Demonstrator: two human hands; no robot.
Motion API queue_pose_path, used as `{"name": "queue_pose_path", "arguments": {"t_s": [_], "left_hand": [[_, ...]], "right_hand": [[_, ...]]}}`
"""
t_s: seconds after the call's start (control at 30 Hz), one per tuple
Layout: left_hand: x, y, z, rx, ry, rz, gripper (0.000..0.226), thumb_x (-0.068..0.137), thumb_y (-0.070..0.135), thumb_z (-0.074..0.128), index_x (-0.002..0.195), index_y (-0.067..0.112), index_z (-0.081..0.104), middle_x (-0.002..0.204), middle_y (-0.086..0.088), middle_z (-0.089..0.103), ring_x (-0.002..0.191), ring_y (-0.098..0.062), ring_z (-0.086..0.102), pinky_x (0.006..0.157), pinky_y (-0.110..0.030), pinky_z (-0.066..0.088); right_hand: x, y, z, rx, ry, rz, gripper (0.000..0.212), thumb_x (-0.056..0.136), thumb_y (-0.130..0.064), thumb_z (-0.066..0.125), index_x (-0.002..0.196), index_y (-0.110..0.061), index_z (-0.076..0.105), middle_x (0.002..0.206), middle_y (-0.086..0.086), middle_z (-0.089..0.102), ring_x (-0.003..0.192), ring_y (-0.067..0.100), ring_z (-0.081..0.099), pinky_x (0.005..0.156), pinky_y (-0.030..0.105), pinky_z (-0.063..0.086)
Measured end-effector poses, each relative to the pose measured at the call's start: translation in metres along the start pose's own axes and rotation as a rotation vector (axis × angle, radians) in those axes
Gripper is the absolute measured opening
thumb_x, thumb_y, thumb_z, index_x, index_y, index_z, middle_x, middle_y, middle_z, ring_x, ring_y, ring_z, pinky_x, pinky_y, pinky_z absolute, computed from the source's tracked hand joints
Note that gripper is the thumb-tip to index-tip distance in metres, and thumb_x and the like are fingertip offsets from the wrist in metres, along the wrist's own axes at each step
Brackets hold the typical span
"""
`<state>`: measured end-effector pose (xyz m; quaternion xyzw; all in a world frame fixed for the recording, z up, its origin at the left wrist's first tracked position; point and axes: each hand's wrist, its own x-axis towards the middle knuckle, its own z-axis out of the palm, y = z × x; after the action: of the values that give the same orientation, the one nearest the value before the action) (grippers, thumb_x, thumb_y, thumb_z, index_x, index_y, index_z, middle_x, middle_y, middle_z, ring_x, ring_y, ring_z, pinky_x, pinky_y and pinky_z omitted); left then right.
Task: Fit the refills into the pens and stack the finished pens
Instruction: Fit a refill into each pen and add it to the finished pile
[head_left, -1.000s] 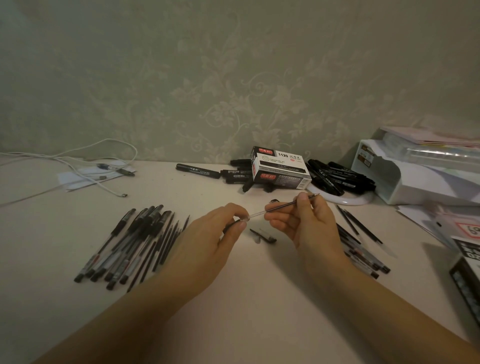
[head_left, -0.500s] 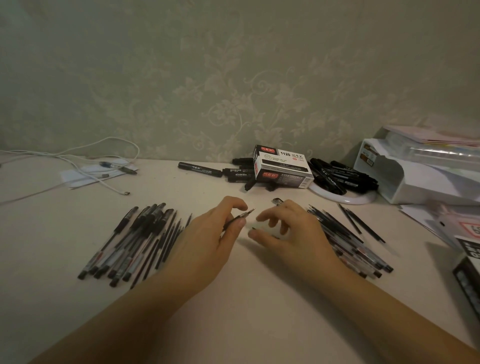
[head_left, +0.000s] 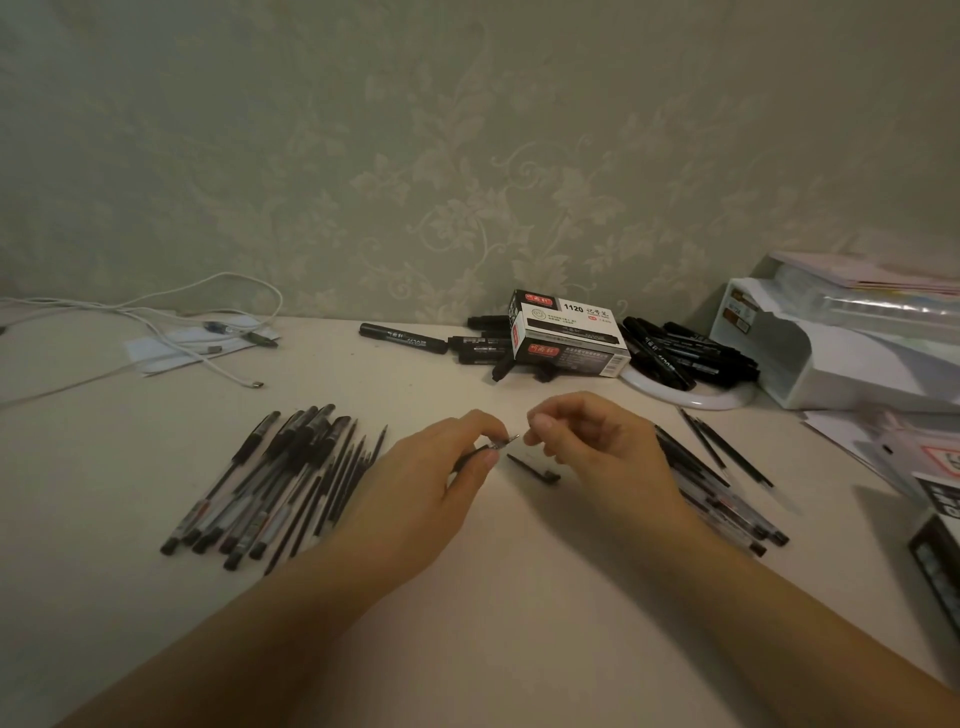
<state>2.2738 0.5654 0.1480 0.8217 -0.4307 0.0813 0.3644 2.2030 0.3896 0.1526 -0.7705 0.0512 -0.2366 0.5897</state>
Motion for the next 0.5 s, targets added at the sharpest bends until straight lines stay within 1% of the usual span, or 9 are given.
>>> {"name": "queue_pose_path", "arguments": {"t_s": [0.1, 0.17, 0.23, 0.33, 0.43, 0.5], "left_hand": [[0.0004, 0.0013, 0.0000, -0.006, -0.010, 0.017, 0.016, 0.098, 0.038, 0.043, 0.110, 0.042, 0.052, 0.086, 0.020, 0.056, 0.082, 0.002, 0.056, 0.070, -0.024, 0.051], [0.0004, 0.0013, 0.0000, -0.008, -0.008, 0.025, 0.014, 0.098, 0.037, 0.045, 0.109, 0.041, 0.053, 0.085, 0.019, 0.057, 0.080, 0.002, 0.056, 0.065, -0.022, 0.049], [0.0004, 0.0011, 0.0004, -0.013, -0.002, 0.012, 0.012, 0.097, 0.039, 0.046, 0.108, 0.040, 0.051, 0.080, 0.019, 0.056, 0.075, 0.004, 0.056, 0.061, -0.018, 0.045], [0.0008, 0.0004, 0.0003, -0.023, -0.001, -0.033, 0.013, 0.095, 0.042, 0.046, 0.105, 0.038, 0.052, 0.080, 0.018, 0.057, 0.075, 0.004, 0.056, 0.066, -0.021, 0.050], [0.0011, 0.0005, -0.0004, 0.019, -0.005, 0.024, 0.017, 0.096, 0.037, 0.046, 0.102, 0.031, 0.060, 0.088, 0.015, 0.061, 0.083, 0.000, 0.056, 0.072, -0.020, 0.047], [0.0008, 0.0003, -0.0009, 0.072, -0.004, 0.062, 0.018, 0.097, 0.035, 0.046, 0.104, 0.029, 0.061, 0.089, 0.014, 0.059, 0.083, -0.001, 0.053, 0.073, -0.019, 0.044]], "right_hand": [[-0.0008, 0.0016, 0.0039, 0.015, -0.079, -0.025, 0.008, 0.090, -0.015, 0.069, 0.092, -0.021, 0.073, 0.084, -0.002, 0.076, 0.078, 0.005, 0.070, 0.069, 0.012, 0.050], [-0.0013, 0.0025, 0.0058, 0.021, -0.113, -0.027, 0.009, 0.089, -0.011, 0.069, 0.094, -0.018, 0.073, 0.087, 0.000, 0.076, 0.082, 0.009, 0.071, 0.071, 0.014, 0.052], [-0.0008, 0.0031, 0.0051, 0.024, -0.135, -0.022, 0.011, 0.088, -0.009, 0.071, 0.095, -0.017, 0.073, 0.087, -0.001, 0.076, 0.083, 0.010, 0.071, 0.072, 0.015, 0.053], [-0.0014, 0.0017, 0.0031, 0.018, -0.156, -0.020, 0.012, 0.086, -0.010, 0.072, 0.095, -0.018, 0.074, 0.084, -0.002, 0.076, 0.082, 0.009, 0.071, 0.072, 0.015, 0.052], [-0.0025, 0.0012, 0.0020, -0.008, -0.173, -0.030, 0.009, 0.088, -0.012, 0.071, 0.094, -0.018, 0.074, 0.083, -0.001, 0.076, 0.082, 0.011, 0.071, 0.073, 0.016, 0.052], [-0.0032, 0.0015, 0.0014, -0.090, -0.177, -0.052, 0.005, 0.091, -0.019, 0.069, 0.092, -0.020, 0.073, 0.080, -0.003, 0.074, 0.079, 0.011, 0.069, 0.072, 0.019, 0.052]]}}
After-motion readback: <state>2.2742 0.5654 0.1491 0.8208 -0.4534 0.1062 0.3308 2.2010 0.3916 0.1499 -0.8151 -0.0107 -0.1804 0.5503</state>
